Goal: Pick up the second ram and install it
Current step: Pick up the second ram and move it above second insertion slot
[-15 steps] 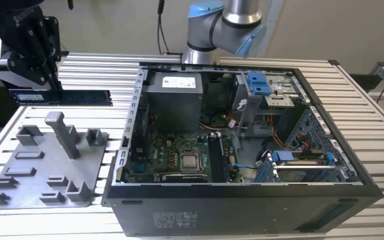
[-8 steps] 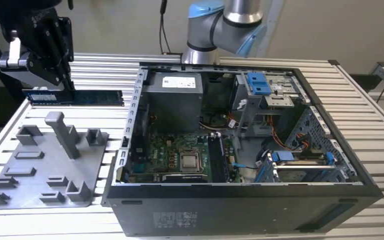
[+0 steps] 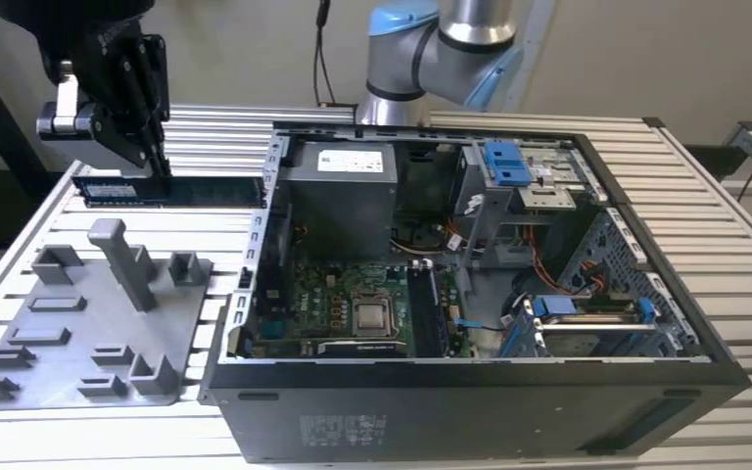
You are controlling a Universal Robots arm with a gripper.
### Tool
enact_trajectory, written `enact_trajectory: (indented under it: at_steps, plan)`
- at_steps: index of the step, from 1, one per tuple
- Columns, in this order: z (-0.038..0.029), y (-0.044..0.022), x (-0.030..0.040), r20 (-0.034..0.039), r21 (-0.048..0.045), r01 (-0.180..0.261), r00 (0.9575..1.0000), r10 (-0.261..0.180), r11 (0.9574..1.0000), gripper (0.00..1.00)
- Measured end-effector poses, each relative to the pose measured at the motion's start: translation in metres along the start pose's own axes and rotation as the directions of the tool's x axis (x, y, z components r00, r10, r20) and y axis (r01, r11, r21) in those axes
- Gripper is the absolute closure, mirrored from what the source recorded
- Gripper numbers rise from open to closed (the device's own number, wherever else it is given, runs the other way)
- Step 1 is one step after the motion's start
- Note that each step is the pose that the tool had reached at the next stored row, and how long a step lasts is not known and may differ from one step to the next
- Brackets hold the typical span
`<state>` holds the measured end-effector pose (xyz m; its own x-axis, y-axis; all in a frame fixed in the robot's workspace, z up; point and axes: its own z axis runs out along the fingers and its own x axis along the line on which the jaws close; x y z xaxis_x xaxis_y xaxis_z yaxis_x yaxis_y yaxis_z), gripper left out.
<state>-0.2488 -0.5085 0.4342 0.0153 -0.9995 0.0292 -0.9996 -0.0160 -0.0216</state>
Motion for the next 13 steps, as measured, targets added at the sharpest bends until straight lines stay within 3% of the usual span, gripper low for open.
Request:
enact_trajectory:
  at_steps: [13]
  plan:
    - [0.0006,-0.0277,0.0004,0.0,-0.0002,0.0,1.0,0.0,1.0,0.86]
